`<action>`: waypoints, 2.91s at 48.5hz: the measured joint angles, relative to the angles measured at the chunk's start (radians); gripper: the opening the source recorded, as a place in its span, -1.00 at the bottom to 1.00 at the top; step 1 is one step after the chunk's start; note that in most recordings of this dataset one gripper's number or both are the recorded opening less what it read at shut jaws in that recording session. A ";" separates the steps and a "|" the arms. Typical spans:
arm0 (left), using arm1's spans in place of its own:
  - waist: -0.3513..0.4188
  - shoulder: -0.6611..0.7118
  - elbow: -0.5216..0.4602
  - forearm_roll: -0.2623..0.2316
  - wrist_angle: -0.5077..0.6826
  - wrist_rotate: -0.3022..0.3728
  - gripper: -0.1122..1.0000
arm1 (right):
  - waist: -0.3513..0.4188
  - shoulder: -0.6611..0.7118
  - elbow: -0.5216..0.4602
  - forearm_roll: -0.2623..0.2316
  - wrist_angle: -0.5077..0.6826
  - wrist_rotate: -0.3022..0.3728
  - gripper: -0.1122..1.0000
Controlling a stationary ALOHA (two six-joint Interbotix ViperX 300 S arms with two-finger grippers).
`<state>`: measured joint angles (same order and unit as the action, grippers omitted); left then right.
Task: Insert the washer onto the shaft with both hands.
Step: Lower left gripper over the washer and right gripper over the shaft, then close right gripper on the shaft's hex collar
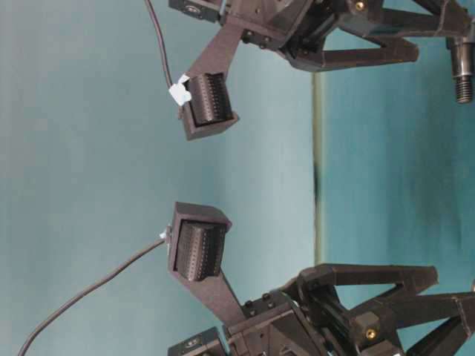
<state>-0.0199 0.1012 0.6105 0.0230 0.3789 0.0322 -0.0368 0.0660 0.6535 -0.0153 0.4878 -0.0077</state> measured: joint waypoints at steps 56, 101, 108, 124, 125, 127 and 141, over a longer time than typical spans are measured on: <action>0.002 0.048 0.020 0.000 -0.063 -0.123 0.73 | 0.000 0.048 0.002 -0.002 -0.023 0.000 0.88; -0.008 0.046 0.031 0.000 -0.066 -0.137 0.68 | -0.005 0.046 0.026 0.000 -0.041 -0.006 0.88; -0.009 0.046 0.031 0.000 -0.067 -0.137 0.66 | -0.005 0.044 0.031 -0.002 -0.040 -0.008 0.88; -0.009 0.046 0.029 0.000 -0.067 -0.138 0.65 | -0.005 0.040 0.046 0.000 -0.043 -0.025 0.88; -0.008 0.046 0.029 0.000 -0.067 -0.137 0.65 | -0.005 0.038 0.048 0.000 -0.041 -0.025 0.88; -0.009 0.046 0.029 0.000 -0.069 -0.137 0.65 | -0.005 0.038 0.048 0.000 -0.041 -0.025 0.88; -0.008 0.046 0.029 0.000 -0.069 -0.138 0.65 | -0.006 0.038 0.051 0.000 -0.043 -0.025 0.88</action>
<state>-0.0276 0.1473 0.6397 0.0230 0.3099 -0.1058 -0.0430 0.1043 0.7041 -0.0153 0.4449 -0.0322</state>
